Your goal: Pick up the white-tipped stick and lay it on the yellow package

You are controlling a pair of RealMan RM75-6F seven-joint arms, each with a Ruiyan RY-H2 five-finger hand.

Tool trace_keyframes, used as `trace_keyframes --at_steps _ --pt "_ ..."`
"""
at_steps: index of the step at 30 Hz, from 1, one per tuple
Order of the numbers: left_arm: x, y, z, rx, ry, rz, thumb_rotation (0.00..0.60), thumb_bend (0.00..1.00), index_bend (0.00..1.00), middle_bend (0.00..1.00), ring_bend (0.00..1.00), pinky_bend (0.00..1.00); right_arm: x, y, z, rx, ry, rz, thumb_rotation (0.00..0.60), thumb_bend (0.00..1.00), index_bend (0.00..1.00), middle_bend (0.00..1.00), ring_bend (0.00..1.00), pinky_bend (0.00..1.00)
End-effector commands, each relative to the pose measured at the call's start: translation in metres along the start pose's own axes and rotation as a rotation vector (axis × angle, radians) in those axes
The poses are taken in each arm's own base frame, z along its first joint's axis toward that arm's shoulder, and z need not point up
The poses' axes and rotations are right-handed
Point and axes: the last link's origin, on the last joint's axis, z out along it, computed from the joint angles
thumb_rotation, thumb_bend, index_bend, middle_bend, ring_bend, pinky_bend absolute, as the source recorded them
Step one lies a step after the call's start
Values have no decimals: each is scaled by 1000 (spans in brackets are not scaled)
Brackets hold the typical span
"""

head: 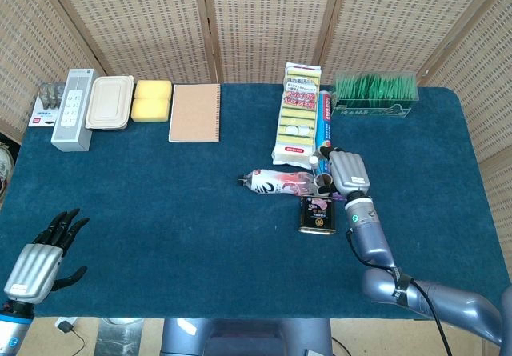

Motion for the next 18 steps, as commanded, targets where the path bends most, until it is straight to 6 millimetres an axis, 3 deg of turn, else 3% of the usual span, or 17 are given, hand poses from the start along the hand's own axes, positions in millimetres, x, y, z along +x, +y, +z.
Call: trace_keyframes --at_steps 1,18 --pt "0 0 0 1 -1 0 600 196 96 37 30 270 2 2 1 -4 6 -16 523 241 339 370 340 379" --pt "1 0 -1 -1 3 0 600 196 96 36 30 270 2 1 -6 -10 -3 -3 525 242 393 449 432 428"
